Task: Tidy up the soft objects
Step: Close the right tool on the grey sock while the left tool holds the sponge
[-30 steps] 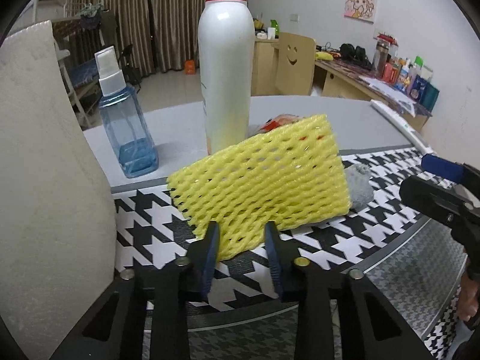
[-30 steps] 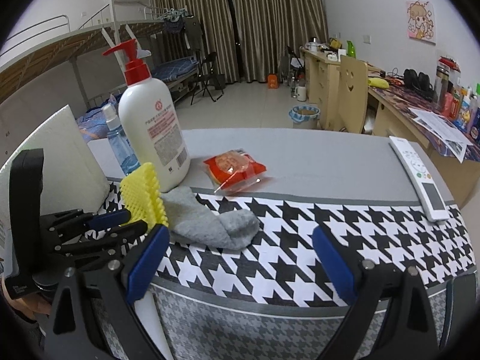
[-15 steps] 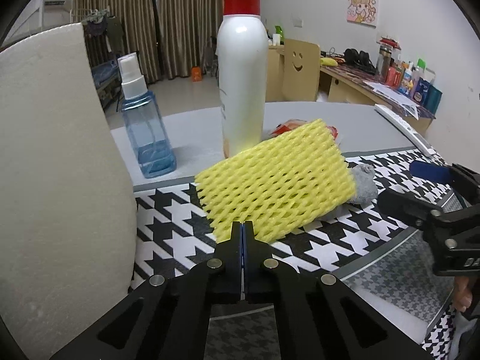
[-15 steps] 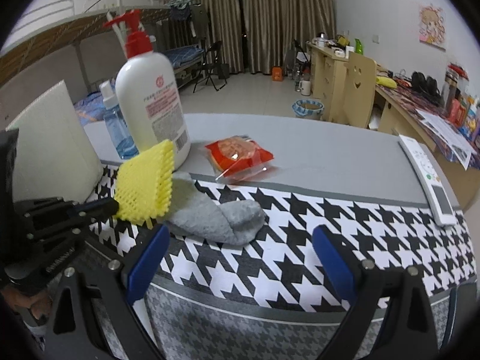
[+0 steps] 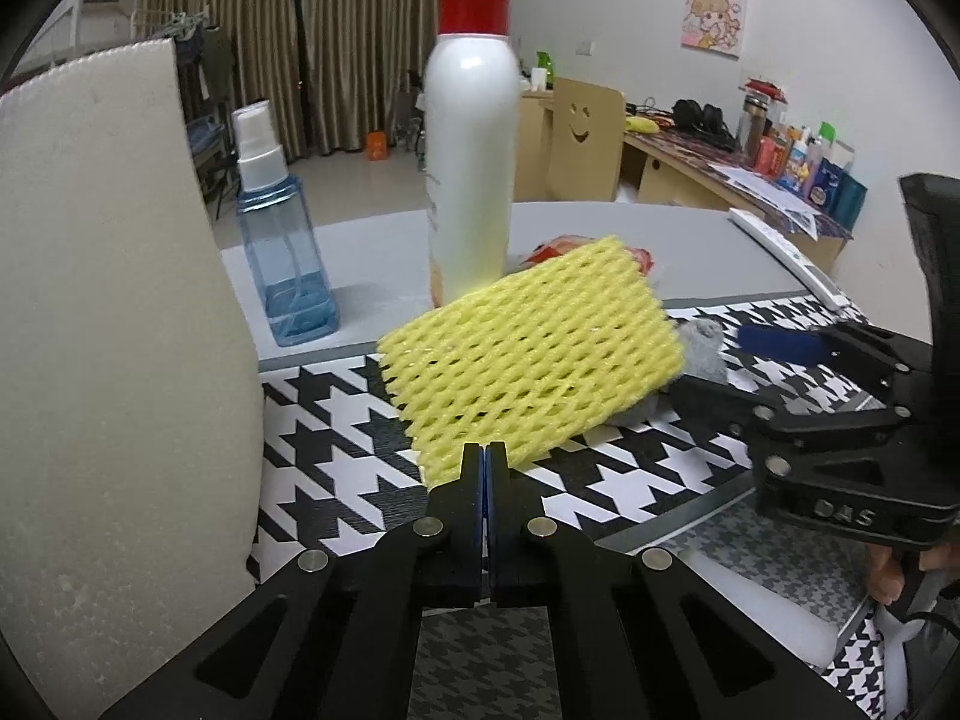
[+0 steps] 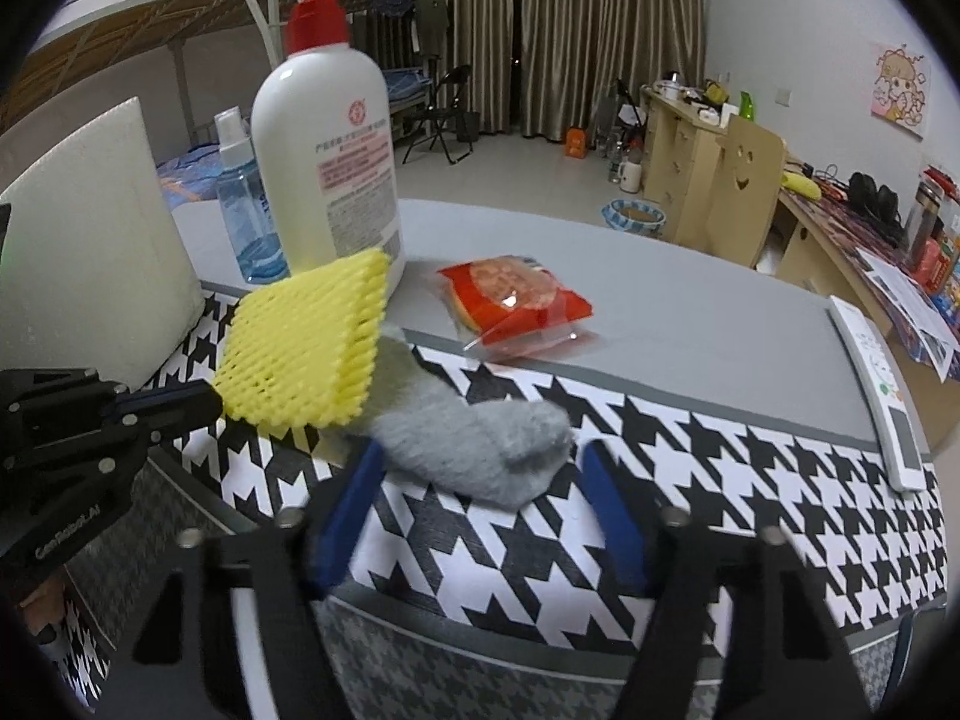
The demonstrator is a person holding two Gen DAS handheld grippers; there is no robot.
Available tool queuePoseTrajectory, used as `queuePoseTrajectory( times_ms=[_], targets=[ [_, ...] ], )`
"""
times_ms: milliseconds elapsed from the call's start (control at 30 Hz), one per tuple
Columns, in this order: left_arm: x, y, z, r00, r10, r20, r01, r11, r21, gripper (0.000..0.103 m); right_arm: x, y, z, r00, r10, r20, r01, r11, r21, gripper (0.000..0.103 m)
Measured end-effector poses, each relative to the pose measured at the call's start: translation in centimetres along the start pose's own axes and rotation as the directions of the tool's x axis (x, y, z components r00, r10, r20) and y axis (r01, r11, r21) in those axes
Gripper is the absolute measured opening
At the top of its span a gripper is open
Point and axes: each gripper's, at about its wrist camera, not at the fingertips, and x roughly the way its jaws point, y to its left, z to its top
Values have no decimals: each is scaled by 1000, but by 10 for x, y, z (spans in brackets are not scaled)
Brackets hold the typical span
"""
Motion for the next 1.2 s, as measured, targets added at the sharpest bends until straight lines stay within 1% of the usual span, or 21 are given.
queuePoseTrajectory(
  times_ms=[33, 67, 100, 133, 200, 267, 333, 367, 433, 533, 633, 700, 733, 767, 800, 867, 900, 967, 1000, 1033, 1200],
  targets=[
    [-1, -1, -1, 1000, -2, -3, 2, 1000, 5, 1, 2, 0, 0, 1000, 3, -9, -3, 1000, 6, 56],
    [-1, -2, -1, 1000, -4, -5, 5, 1000, 10, 2, 4, -1, 0, 1000, 13, -20, -12, 1000, 12, 46],
    [-1, -3, -2, 1000, -7, -5, 7, 1000, 15, 3, 5, -2, 0, 999, 17, -27, -17, 1000, 15, 43],
    [-1, -5, -3, 1000, -8, -7, 8, 1000, 27, 5, 5, -2, 0, 999, 16, -28, -15, 1000, 15, 41],
    [-1, -8, -5, 1000, -10, -9, 11, 999, 48, 16, 4, -1, -1, 1000, 18, -25, -18, 1000, 13, 30],
    [-2, -10, -5, 1000, -9, -3, 10, 998, 60, 46, 1, -2, -1, 1000, 16, -17, -15, 1000, 15, 28],
    [-6, -13, -6, 1000, -13, 25, 12, 997, 74, 60, 1, -3, -1, 1000, 15, -20, -15, 1000, 17, 20],
    [-7, -15, -6, 999, -18, 34, 15, 996, 86, 63, 2, -3, -1, 1000, 14, -23, -14, 1000, 21, 18],
    [-4, -19, -5, 999, -32, 29, 29, 994, 106, 63, 2, -4, -1, 1000, 10, -30, -9, 1000, 27, 17],
    [5, -20, -2, 1000, -26, 0, 25, 994, 110, 63, 1, -4, -1, 1000, 13, -27, -12, 1000, 27, 12],
    [11, -18, 3, 1000, 19, -1, -18, 993, 114, 62, -1, -6, 1, 1000, 19, -24, -18, 999, 41, 10],
    [15, -20, 4, 999, 38, -16, -36, 992, 124, 54, -2, -9, 1, 1000, 16, -27, -15, 999, 50, 9],
    [18, -20, 4, 999, 35, -29, -31, 992, 123, 47, -1, -10, 1, 999, 16, -29, -14, 998, 54, 9],
    [20, -20, 5, 998, 33, -44, -28, 992, 119, 43, -2, -12, 0, 999, 21, -30, -19, 998, 62, 9],
    [22, -19, 6, 998, 44, -46, -39, 993, 116, 42, -2, -12, 0, 999, 25, -30, -23, 998, 66, 9],
    [22, -19, 7, 997, 66, -42, -60, 991, 116, 33, -3, -14, -1, 999, 30, -29, -27, 997, 78, 9],
    [23, -18, 7, 997, 70, -45, -65, 991, 114, 32, -3, -14, -1, 999, 32, -27, -30, 996, 81, 9],
    [22, -17, 7, 996, 78, -39, -73, 991, 112, 19, -6, -14, -1, 999, 34, -10, -33, 995, 89, 9],
    [22, -16, 7, 996, 78, -35, -74, 992, 107, 17, -7, -14, -1, 999, 36, -3, -35, 995, 90, 9],
    [21, -15, 7, 997, 75, -31, -71, 992, 102, 11, -8, -13, -1, 999, 36, -2, -35, 995, 89, 9],
    [11, -12, 5, 998, 68, 7, -68, 994, 87, 9, -9, -14, -2, 999, 32, 0, -32, 994, 100, 6]
  ],
)
